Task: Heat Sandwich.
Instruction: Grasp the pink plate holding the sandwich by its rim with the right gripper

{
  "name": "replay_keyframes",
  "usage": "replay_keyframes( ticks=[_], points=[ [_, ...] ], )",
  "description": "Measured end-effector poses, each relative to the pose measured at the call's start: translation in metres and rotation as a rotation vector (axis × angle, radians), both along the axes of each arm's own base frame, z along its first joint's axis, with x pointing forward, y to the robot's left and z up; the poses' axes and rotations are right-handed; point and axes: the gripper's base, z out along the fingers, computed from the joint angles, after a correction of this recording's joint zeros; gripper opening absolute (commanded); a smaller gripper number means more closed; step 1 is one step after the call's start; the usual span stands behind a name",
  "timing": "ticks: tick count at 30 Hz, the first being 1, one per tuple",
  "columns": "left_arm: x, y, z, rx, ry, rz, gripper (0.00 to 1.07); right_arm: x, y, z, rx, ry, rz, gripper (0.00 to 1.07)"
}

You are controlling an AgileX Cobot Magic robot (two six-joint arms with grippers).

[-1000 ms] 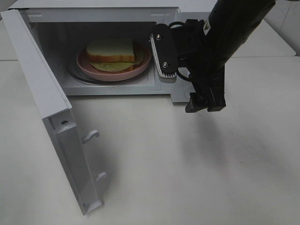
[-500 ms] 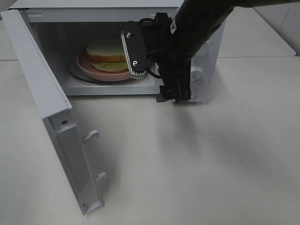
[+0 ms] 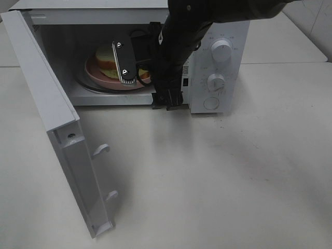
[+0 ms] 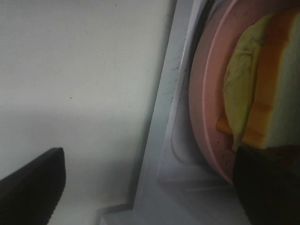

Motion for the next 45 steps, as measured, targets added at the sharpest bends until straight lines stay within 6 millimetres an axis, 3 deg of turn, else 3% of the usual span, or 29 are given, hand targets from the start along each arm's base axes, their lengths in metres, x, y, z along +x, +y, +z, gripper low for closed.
replay_keyframes(
  ticks=[20,29,36,40,43,44,45],
  points=[
    [0.000,0.000,0.000,0.000,0.000,0.000,1.02,0.058,0.043,-0.041,0.027,0.000,-0.051,0.86],
    [0.000,0.000,0.000,0.000,0.000,0.000,1.02,0.065,0.050,-0.059,0.027,0.025,-0.063,0.84],
    [0.000,0.000,0.000,0.000,0.000,0.000,1.02,0.065,0.050,-0.063,0.027,0.035,-0.065,0.82],
    [0.000,0.000,0.000,0.000,0.000,0.000,1.02,0.065,0.051,-0.064,0.035,0.045,-0.070,0.73],
    [0.000,0.000,0.000,0.000,0.000,0.000,1.02,0.064,0.051,-0.065,0.038,0.058,-0.075,0.53],
    [0.000,0.000,0.000,0.000,0.000,0.000,1.02,0.064,0.051,-0.065,0.038,0.058,-0.075,0.53],
    [0.000,0.000,0.000,0.000,0.000,0.000,1.02,0.064,0.050,-0.065,0.035,0.062,-0.076,0.44]
  ],
)
